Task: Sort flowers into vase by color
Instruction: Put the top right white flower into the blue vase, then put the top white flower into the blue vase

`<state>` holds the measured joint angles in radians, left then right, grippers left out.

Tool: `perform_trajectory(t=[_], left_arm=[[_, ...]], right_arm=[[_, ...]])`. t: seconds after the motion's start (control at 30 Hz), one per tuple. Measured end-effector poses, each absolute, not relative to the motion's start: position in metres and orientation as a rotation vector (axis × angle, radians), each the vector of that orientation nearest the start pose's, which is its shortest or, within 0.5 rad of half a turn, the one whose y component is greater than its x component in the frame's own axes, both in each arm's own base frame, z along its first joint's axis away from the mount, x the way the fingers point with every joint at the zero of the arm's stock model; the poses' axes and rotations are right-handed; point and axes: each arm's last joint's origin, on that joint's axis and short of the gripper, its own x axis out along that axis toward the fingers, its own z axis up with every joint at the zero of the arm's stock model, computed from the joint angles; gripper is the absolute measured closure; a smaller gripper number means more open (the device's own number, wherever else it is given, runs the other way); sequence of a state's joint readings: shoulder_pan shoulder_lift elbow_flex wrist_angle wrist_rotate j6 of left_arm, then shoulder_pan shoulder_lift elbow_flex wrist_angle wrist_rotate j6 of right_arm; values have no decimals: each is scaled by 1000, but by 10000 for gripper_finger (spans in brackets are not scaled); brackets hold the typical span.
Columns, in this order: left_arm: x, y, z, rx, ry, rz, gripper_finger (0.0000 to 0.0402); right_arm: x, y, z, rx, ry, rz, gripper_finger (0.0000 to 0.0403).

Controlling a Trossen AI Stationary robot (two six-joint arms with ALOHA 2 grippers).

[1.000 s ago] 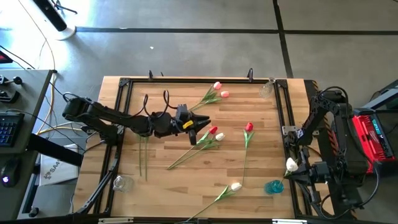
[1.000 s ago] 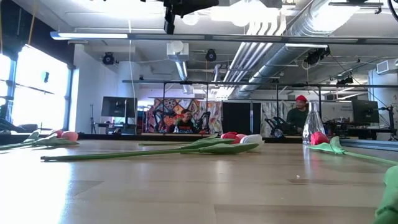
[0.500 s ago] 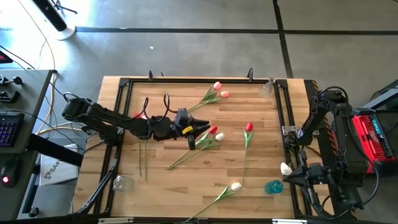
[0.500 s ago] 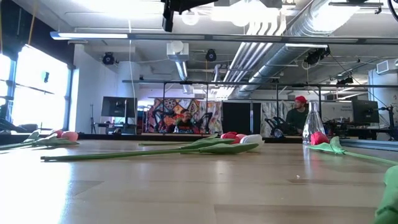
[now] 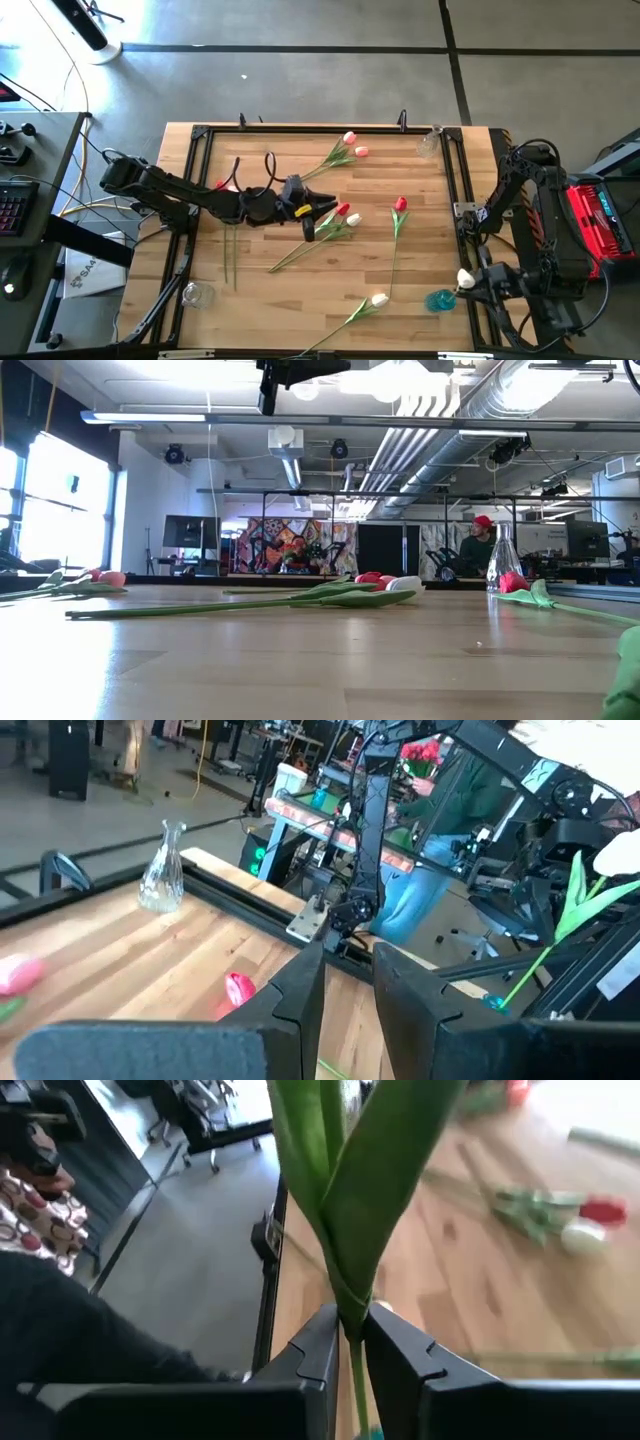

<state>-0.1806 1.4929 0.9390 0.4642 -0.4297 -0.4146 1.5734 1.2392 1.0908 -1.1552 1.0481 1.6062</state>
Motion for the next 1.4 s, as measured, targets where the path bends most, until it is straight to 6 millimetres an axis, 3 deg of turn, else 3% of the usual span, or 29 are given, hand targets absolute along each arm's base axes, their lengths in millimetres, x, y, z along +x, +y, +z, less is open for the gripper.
perform_trajectory(t=[0.33, 0.97, 1.23, 1.4], left_arm=[[328, -49, 270, -373, 133, 277, 328], [328, -49, 268, -368, 165, 272, 328], [326, -51, 263, -324, 220, 261, 328], [326, -51, 262, -329, 227, 263, 328]], right_arm=[[18, 207, 290, 457, 880, 11, 363], [9, 198, 292, 607, 1262, -100, 363], [4, 171, 298, 634, 1428, -352, 363], [6, 152, 318, 555, 1417, -445, 363]])
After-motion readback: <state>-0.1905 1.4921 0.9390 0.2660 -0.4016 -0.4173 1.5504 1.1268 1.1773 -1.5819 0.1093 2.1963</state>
